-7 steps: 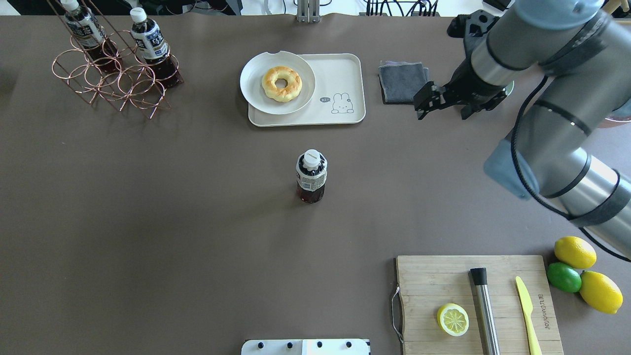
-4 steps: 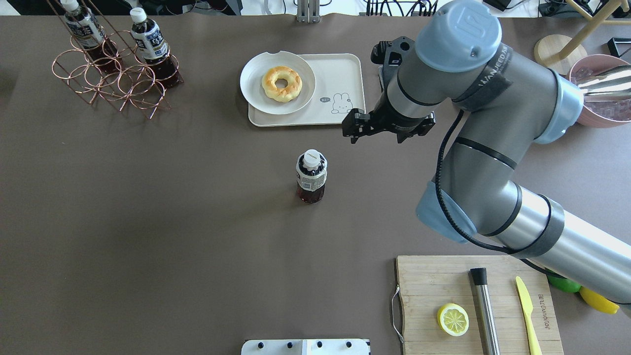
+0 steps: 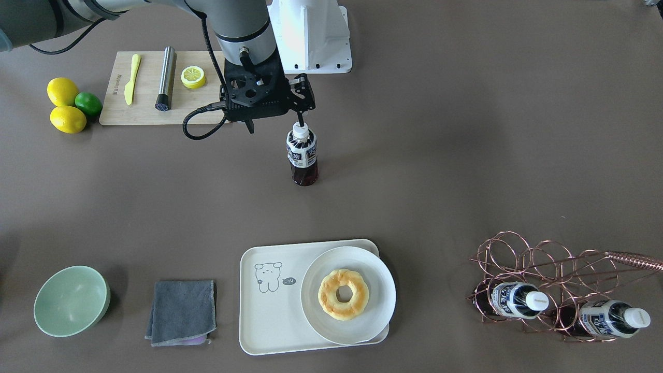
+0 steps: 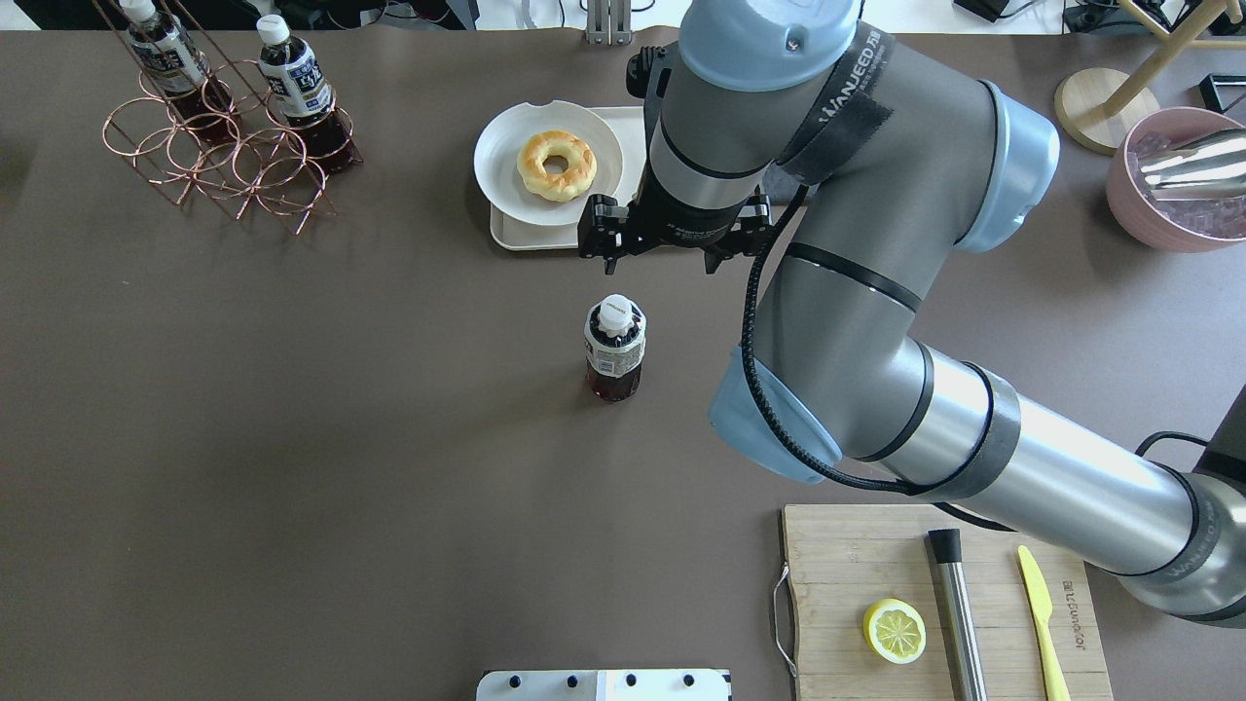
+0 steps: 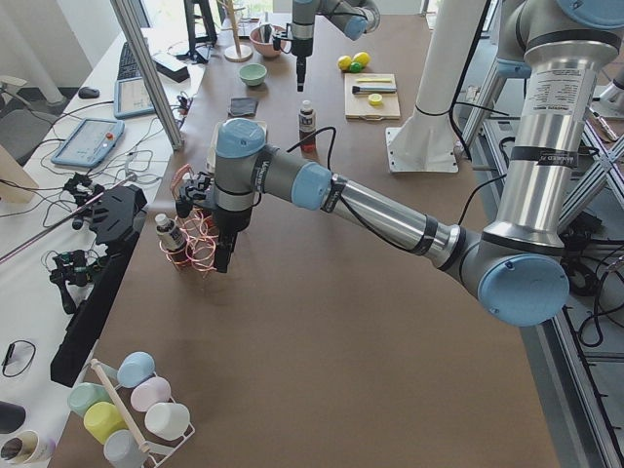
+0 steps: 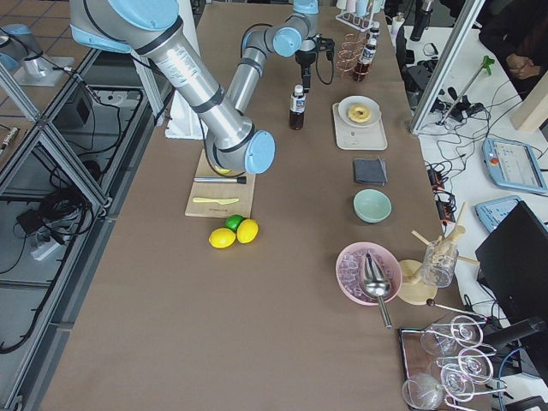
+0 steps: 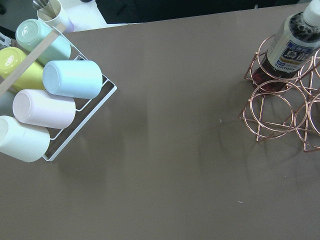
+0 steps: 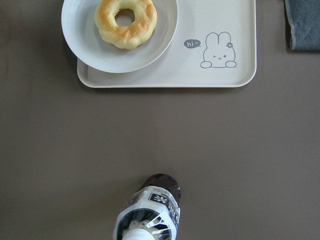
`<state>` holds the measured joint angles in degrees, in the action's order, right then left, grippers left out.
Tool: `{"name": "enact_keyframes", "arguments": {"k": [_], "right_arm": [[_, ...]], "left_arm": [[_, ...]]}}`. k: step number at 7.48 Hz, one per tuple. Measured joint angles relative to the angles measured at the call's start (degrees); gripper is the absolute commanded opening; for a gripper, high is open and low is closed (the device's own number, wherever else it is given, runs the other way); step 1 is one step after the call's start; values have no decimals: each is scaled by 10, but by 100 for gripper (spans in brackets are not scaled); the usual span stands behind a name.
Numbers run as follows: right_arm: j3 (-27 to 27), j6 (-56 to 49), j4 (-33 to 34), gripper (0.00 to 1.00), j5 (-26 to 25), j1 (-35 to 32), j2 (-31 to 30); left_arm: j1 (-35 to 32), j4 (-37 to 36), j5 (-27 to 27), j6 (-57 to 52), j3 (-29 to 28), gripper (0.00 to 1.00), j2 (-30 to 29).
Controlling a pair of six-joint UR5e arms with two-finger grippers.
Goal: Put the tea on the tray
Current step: 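Lower the right gripper over the tea bottle and grasp it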
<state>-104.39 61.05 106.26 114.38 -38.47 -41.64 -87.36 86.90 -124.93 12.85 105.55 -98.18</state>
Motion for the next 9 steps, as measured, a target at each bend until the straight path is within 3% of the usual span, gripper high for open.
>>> {"name": "enact_keyframes", "arguments": {"k": [3, 5, 6, 7, 9], "right_arm": [[21, 1, 12, 100, -81, 50, 28], [52, 2, 12, 89, -103, 64, 52], [58, 2, 13, 72, -105, 65, 56], [60, 2, 13, 61, -106, 65, 55], [58, 2, 12, 61, -106, 64, 46]], "left_arm": [[1, 1, 0, 0, -12, 98, -4], [1, 1, 0, 0, -16, 98, -4], [1, 1, 0, 0, -17, 98, -4], [0, 1, 0, 0, -18, 98, -5], [1, 11, 0, 0, -26, 98, -6]]}}
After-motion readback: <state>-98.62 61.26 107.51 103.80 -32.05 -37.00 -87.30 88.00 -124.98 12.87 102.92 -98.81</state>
